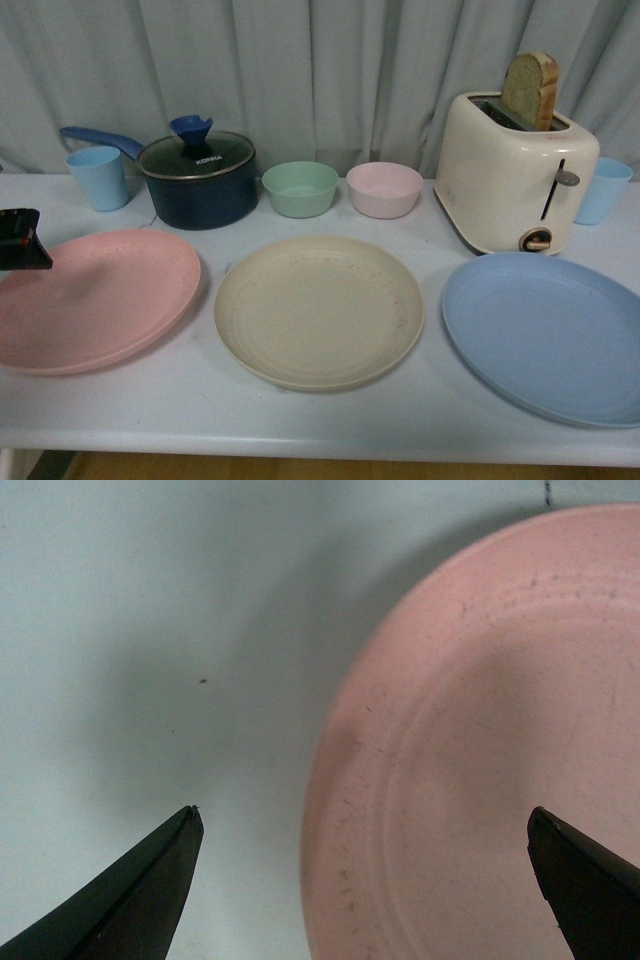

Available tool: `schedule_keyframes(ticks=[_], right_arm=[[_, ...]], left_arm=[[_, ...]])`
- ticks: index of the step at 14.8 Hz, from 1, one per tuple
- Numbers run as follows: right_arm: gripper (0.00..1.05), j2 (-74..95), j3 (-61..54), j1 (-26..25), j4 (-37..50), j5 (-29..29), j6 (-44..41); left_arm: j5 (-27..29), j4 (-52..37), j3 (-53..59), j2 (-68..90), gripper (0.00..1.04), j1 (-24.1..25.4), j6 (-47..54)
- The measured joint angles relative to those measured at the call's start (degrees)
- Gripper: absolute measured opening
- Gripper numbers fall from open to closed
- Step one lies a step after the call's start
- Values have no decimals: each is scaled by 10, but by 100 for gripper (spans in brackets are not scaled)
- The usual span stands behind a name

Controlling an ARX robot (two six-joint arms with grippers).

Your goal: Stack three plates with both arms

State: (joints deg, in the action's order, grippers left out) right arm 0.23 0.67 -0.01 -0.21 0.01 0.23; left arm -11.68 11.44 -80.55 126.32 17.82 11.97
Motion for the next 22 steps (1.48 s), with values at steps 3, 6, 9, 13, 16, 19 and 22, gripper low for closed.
schedule_keyframes(ticks=[3,6,9,13,16,19,22], right_arm=[[98,0,0,0,0,0,0],[98,0,0,0,0,0,0],[98,0,0,0,0,0,0],[98,0,0,0,0,0,0],[98,0,0,0,0,0,0],[98,0,0,0,0,0,0],[98,0,0,0,0,0,0]], left_arm=[[-5,4,-11,30,96,13,-13],[-10,-12,1,46,60,29,-41],[-34,-24,86,-81,3,21,-84],[7,-11,108,-203,3,-131,-176],[42,-25,114,-195,3,-220,-226],[66,-30,113,-160,3,-269,-272],[85,-37,112,-135,3,-289,-291]])
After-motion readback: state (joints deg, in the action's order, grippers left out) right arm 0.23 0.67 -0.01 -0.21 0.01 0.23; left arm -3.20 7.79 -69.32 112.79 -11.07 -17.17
